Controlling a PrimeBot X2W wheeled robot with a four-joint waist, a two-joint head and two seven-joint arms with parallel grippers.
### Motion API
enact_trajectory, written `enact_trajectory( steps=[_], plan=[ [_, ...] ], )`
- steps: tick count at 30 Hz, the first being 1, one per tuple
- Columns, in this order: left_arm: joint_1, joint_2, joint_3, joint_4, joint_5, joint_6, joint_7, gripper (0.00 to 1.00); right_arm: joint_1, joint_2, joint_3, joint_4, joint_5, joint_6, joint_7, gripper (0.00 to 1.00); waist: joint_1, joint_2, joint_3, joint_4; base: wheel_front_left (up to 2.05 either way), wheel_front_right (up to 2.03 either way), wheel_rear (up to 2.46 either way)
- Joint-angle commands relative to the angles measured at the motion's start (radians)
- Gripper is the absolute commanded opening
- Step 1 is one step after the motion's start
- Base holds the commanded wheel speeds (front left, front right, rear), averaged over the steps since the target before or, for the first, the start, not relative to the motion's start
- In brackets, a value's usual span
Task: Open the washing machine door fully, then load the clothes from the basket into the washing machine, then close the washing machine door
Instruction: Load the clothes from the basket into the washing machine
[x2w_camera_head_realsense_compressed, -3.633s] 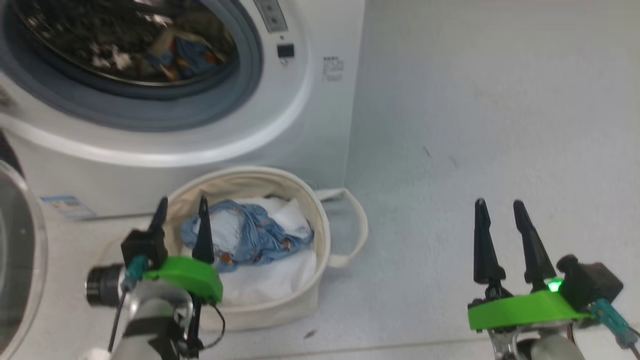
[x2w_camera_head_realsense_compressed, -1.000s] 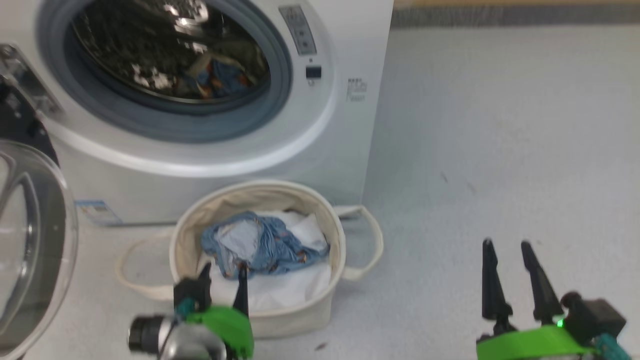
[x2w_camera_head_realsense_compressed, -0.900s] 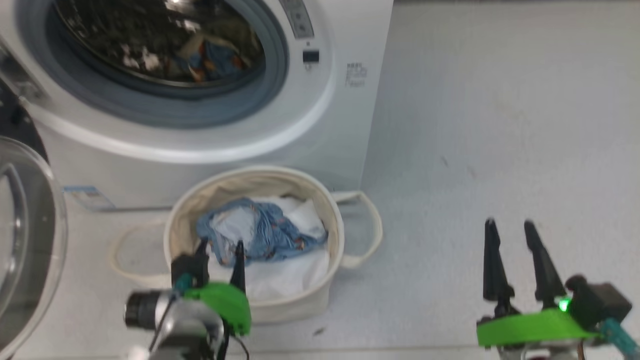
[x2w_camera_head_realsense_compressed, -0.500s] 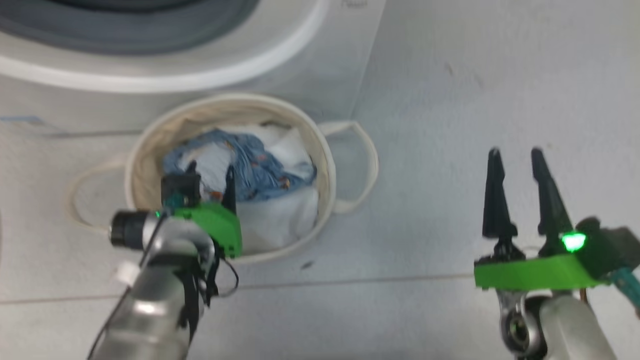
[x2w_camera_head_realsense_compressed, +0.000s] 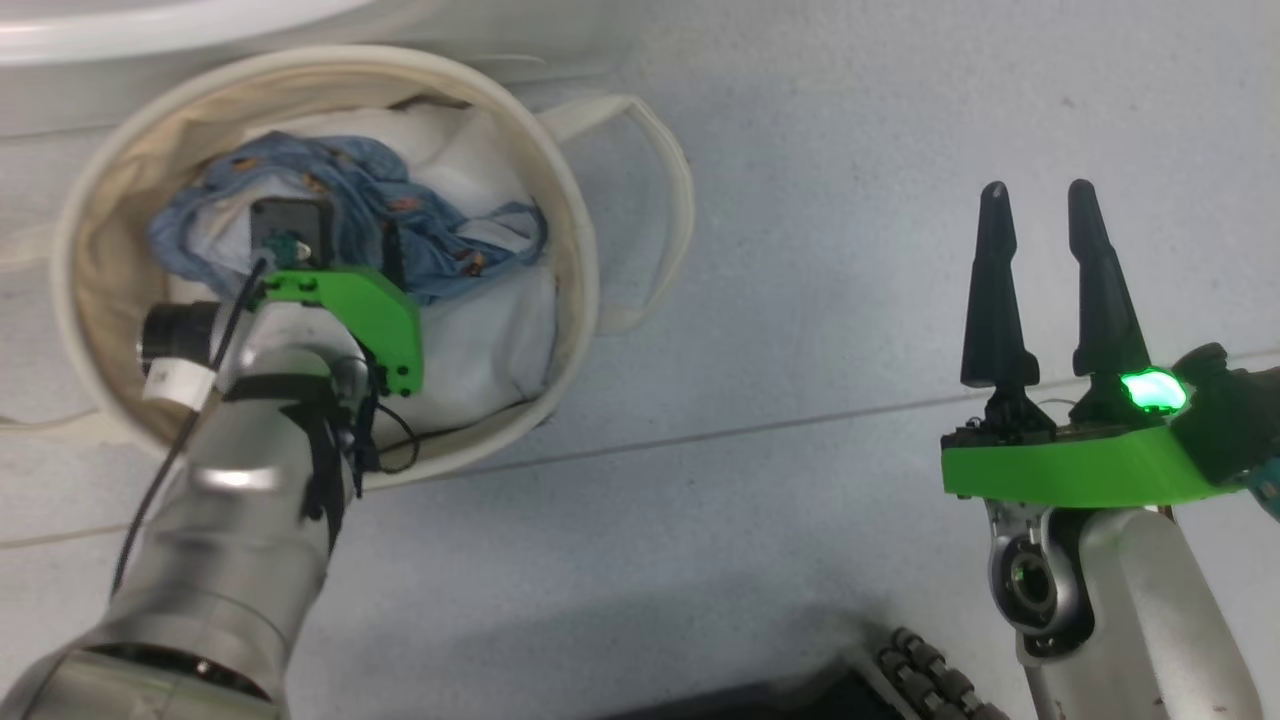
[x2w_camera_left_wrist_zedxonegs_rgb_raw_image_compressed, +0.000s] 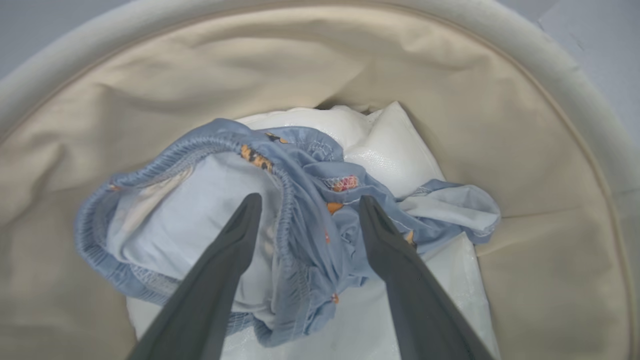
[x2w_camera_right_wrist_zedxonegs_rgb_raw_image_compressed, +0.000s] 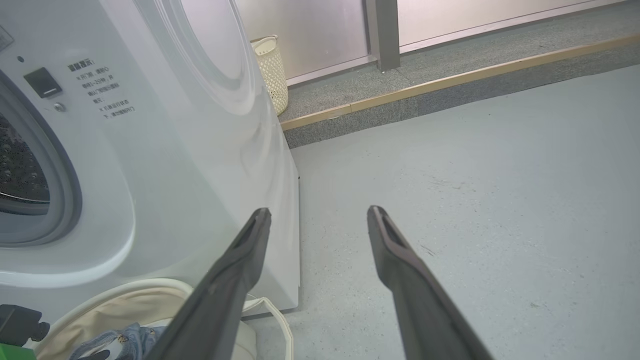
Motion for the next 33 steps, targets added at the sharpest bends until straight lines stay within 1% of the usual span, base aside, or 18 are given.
enact_trajectory(
  steps=[1,3,5,8,13,16,17,18,19,22,25,28,33],
  plan=[
    [-0.023,0.051,0.011,-0.007,-0.002,0.019,0.003,1.00,0.009,-0.004,0.021,-0.033,0.011,0.007,-0.005,1.00,-0.0002,0.0000,0.059,-0.049,0.00,0.00,0.00],
    [-0.040,0.070,0.007,-0.002,0.006,0.053,0.014,1.00,0.003,-0.004,0.030,-0.031,0.019,0.007,-0.005,1.00,-0.0002,0.0000,0.078,-0.061,0.00,0.00,0.00],
    [-0.054,0.093,-0.008,0.001,0.026,0.099,0.017,1.00,-0.003,-0.004,0.037,-0.030,0.026,0.007,-0.005,1.00,-0.0002,0.0000,0.094,-0.073,0.00,0.00,0.00],
    [-0.063,0.111,-0.034,0.004,0.055,0.156,0.040,1.00,-0.006,-0.004,0.041,-0.030,0.032,0.007,-0.005,1.00,-0.0002,0.0000,0.107,-0.083,0.00,0.00,0.00],
    [-0.077,0.120,-0.057,0.006,0.073,0.195,0.097,1.00,-0.015,-0.004,0.053,-0.031,0.036,0.007,-0.005,1.00,-0.0002,0.0000,0.133,-0.090,0.00,0.00,0.00],
    [-0.084,0.117,-0.074,0.007,0.083,0.200,0.118,1.00,-0.018,-0.004,0.057,-0.031,0.035,0.007,-0.005,1.00,-0.0002,0.0000,0.143,-0.087,0.00,0.00,0.00],
    [-0.089,0.116,-0.078,0.007,0.084,0.198,0.114,0.77,-0.020,-0.004,0.058,-0.031,0.033,0.007,-0.005,1.00,-0.0002,0.0000,0.145,-0.085,0.00,0.00,0.00],
    [-0.089,0.116,-0.078,0.007,0.084,0.198,0.114,0.77,-0.020,-0.004,0.058,-0.031,0.033,0.007,-0.005,1.00,-0.0002,0.0000,0.145,-0.085,0.00,0.00,0.00],
    [-0.092,0.114,-0.082,0.007,0.086,0.195,0.109,0.00,-0.022,-0.004,0.060,-0.031,0.031,0.007,-0.005,1.00,-0.0002,0.0000,0.147,-0.083,0.00,0.00,0.00],
    [-0.095,0.110,-0.091,0.007,0.087,0.185,0.099,0.00,-0.027,-0.004,0.063,-0.032,0.029,0.007,-0.005,1.00,-0.0002,0.0000,0.145,-0.073,0.00,0.00,0.00],
    [-0.090,0.106,-0.094,0.007,0.084,0.185,0.064,0.00,-0.029,-0.004,0.059,-0.030,0.023,0.007,-0.005,1.00,-0.0002,0.0000,0.124,-0.058,0.00,0.00,0.00],
    [-0.076,0.098,-0.087,0.007,0.069,0.173,0.001,0.00,-0.029,-0.004,0.043,-0.032,0.019,0.007,-0.005,1.00,-0.0002,0.0000,0.089,-0.037,0.00,0.00,0.00],
    [-0.048,0.095,-0.089,-0.008,0.065,0.170,-0.103,0.00,-0.022,-0.004,0.037,-0.021,0.013,0.007,-0.005,1.00,-0.0002,0.0000,0.003,-0.001,0.00,0.00,0.00]
  ],
)
